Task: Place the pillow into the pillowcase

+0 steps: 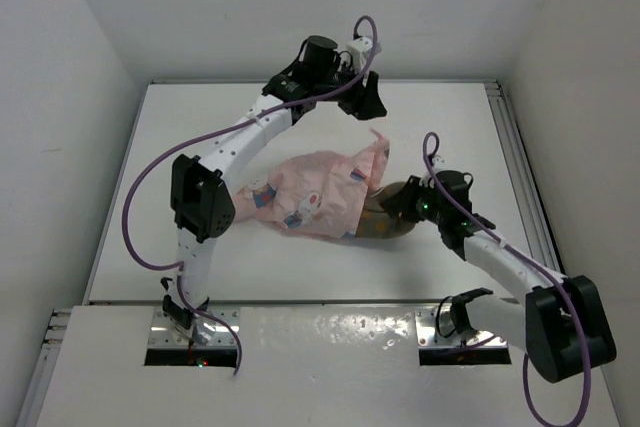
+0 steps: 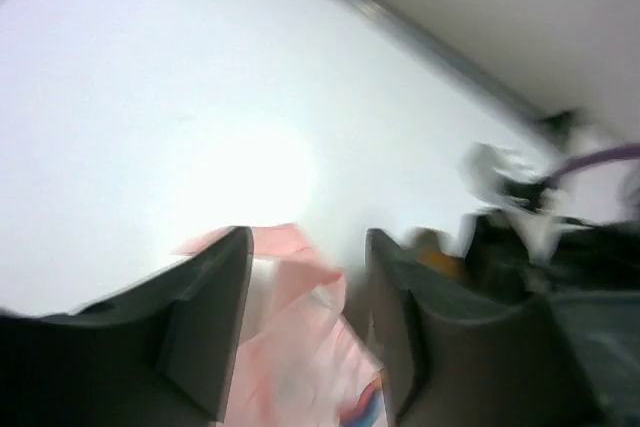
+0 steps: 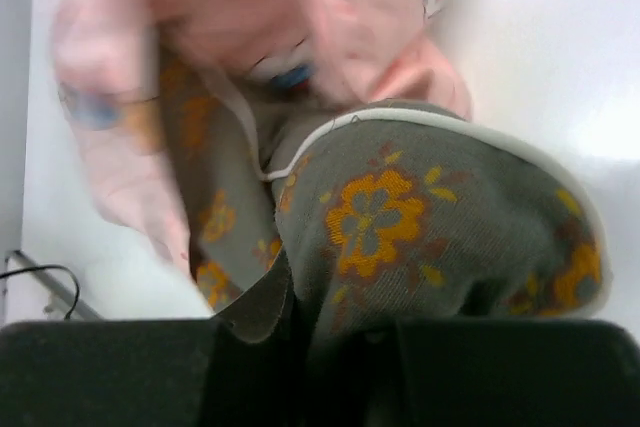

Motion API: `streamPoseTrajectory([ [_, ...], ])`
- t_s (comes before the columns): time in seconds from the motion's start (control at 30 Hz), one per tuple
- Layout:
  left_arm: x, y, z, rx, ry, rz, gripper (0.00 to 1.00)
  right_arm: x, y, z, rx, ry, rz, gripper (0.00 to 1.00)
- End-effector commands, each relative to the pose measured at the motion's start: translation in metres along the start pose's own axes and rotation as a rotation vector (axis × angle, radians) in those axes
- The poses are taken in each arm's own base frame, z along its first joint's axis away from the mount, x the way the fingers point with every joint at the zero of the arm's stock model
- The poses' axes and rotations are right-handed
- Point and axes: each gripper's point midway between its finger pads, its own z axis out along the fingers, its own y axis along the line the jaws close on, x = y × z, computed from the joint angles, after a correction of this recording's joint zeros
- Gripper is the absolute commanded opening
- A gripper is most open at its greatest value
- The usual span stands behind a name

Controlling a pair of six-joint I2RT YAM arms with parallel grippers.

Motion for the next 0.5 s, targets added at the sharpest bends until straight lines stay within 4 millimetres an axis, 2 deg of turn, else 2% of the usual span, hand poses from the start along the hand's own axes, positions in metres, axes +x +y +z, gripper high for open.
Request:
streamPoseTrajectory([
  [0.0,0.019,0.065,0.000,-0.287,0.059,0.121,0.65,-0.009,0.019,0.006,-0.054,-0.053,0.098,0.00],
  [0.07,0.023,0.069,-0.003,-0.303,0.085,0.154,0.79,-0.011,0.014,0.009,-0.015,-0.052,0.134,0.00],
  [0.1,0.024,0.067,-0.005,-0.295,0.097,0.164,0.85,-0.006,0.004,0.012,0.037,-0.037,0.157,0.00],
  [0.13,0.018,0.061,-0.011,-0.286,0.090,0.189,0.96,-0.008,0.001,0.013,0.054,-0.039,0.156,0.00],
  [0.17,0.015,0.059,-0.014,-0.281,0.093,0.229,0.99,-0.012,0.001,0.015,0.063,-0.044,0.155,0.00],
  [0.2,0.015,0.057,-0.019,-0.284,0.105,0.248,1.00,-0.010,-0.005,0.018,0.090,-0.035,0.162,0.00],
  [0.23,0.006,0.052,-0.028,-0.285,0.099,0.277,1.00,-0.012,-0.005,0.020,0.092,-0.034,0.164,0.00],
  [0.27,0.008,0.053,-0.032,-0.284,0.123,0.330,1.00,-0.016,-0.003,0.022,0.088,-0.034,0.164,0.00],
  [0.3,0.017,0.047,-0.041,-0.266,0.174,0.349,0.97,-0.012,-0.006,0.026,0.098,-0.010,0.169,0.00],
  [0.37,0.037,0.039,-0.049,-0.188,0.270,0.456,0.89,-0.018,-0.003,0.030,0.096,-0.001,0.162,0.00],
  [0.4,0.070,0.034,-0.060,-0.137,0.386,0.440,0.86,-0.014,-0.007,0.032,0.111,0.023,0.168,0.00],
  [0.47,0.101,0.027,-0.073,-0.071,0.503,0.491,0.57,-0.016,-0.007,0.034,0.115,0.026,0.168,0.00],
])
